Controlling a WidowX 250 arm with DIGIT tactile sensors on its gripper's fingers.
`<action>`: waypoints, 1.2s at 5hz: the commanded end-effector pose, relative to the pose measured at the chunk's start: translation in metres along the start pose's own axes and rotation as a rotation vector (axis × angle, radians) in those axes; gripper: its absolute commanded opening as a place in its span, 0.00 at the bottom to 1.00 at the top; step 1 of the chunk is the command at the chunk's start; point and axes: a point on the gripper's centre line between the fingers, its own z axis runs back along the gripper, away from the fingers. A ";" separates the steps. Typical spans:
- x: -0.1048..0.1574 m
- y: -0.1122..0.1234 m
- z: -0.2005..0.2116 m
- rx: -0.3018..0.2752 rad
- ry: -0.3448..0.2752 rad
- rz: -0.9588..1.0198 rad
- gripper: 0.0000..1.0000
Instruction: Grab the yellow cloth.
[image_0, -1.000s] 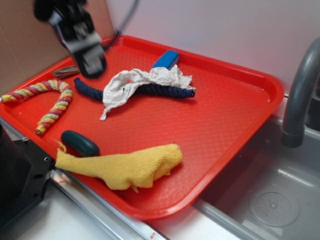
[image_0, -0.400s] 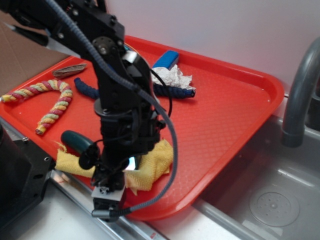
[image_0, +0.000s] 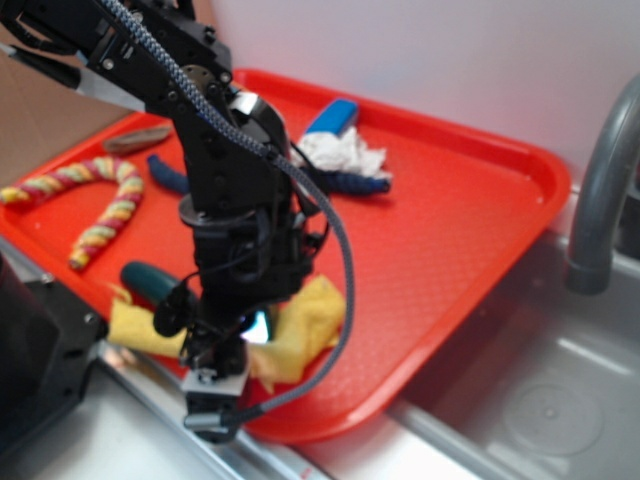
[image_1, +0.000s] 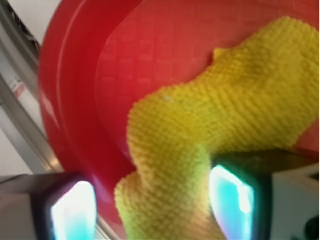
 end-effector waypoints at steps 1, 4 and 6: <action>-0.004 -0.007 0.072 0.123 -0.168 0.024 1.00; -0.004 -0.007 0.072 0.123 -0.168 0.024 1.00; -0.025 -0.006 0.002 0.015 -0.086 0.156 1.00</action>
